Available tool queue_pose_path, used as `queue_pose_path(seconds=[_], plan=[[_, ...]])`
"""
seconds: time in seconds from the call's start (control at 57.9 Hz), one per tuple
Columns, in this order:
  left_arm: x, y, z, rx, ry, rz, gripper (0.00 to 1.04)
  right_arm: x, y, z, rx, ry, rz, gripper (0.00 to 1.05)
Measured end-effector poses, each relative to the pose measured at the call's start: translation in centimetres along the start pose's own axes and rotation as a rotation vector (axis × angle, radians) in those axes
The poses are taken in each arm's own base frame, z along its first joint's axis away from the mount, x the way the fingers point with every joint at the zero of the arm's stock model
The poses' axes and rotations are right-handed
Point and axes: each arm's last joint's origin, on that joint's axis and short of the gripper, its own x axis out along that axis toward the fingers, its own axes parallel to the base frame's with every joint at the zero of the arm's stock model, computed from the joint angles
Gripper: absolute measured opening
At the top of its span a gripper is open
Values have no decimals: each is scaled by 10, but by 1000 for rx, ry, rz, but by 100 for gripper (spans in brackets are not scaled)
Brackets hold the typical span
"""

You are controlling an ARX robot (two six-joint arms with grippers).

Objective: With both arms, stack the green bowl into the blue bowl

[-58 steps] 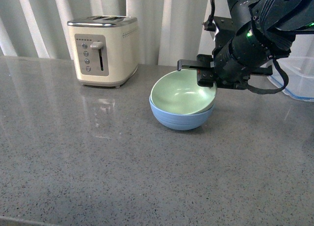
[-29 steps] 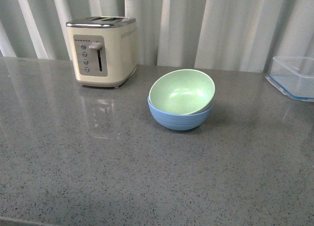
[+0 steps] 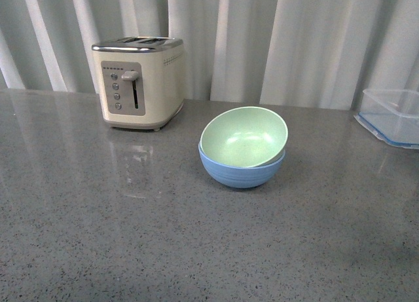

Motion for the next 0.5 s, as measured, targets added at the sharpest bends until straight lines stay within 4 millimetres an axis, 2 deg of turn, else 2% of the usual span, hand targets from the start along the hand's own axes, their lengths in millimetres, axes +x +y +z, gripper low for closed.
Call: queue_pose_path(seconds=[0.138,0.501], plan=[[0,0,0,0,0,0,98,-14,-9,-7,0,-3,-8,1],[0,0,0,0,0,0,98,-47,-10,-21,0,0,-6,1]])
